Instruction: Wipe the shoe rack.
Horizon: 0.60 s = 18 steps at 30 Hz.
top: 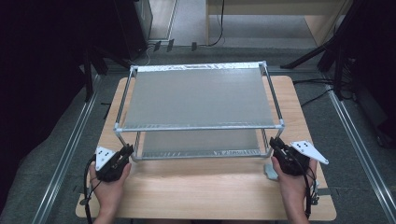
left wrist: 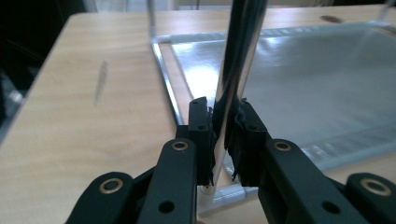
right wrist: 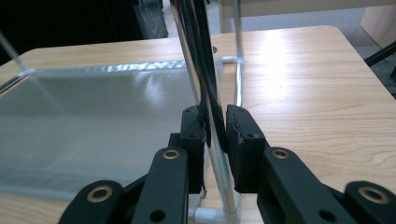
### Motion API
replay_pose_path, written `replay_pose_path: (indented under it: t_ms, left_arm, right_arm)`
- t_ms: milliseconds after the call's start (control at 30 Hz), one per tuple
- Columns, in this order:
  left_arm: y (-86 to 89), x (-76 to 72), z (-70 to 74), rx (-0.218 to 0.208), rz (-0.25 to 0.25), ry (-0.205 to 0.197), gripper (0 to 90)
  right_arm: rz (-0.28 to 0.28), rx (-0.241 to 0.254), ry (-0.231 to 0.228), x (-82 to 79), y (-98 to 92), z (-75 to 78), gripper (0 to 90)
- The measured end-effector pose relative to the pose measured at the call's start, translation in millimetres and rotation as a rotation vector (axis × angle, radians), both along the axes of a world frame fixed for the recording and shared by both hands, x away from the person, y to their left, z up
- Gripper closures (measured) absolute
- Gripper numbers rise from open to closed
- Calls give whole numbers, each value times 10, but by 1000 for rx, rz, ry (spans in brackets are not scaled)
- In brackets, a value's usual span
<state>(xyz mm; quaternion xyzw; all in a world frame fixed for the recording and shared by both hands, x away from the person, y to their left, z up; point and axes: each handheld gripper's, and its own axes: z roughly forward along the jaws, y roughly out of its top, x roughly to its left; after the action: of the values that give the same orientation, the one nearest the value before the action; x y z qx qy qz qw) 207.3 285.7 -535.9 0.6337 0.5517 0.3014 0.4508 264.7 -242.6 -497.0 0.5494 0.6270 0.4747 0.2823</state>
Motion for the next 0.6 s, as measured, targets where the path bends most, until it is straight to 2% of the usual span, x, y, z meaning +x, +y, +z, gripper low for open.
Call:
replay_pose_path:
  t_ms: [33,67,100,167,267,333,367,400,433,533,600]
  left_arm:
    - [0,0,0,0,0,0,794]
    - [-7,-71,-4,-21,-7,1,794]
    - [-33,-154,-10,-25,-8,-3,794]
    - [-75,-262,-4,-25,-18,2,794]
    - [-142,-390,17,-20,-35,15,795]
    - [-183,-494,15,-25,-40,16,794]
    - [-195,-557,7,-24,-44,11,794]
    - [-204,-629,4,-30,-45,11,793]
    - [-204,-629,4,-30,-45,11,793]
    - [-222,-722,2,-33,-61,9,792]
    - [-233,-753,7,-27,-88,12,794]
  right_arm:
    - [0,0,0,0,0,0,772]
    - [-3,0,1,21,-8,0,772]
    - [-4,-6,-2,45,-17,-1,773]
    - [-11,-14,-2,92,-21,1,778]
    - [-26,-57,-8,152,-34,14,788]
    - [-10,-55,3,159,-76,27,771]
    - [35,-31,31,120,-184,59,646]
    - [51,-27,29,79,-224,83,592]
    - [51,-27,29,79,-224,83,592]
    - [71,-49,-1,-146,-417,182,483]
    - [55,-58,21,-292,-580,229,434]
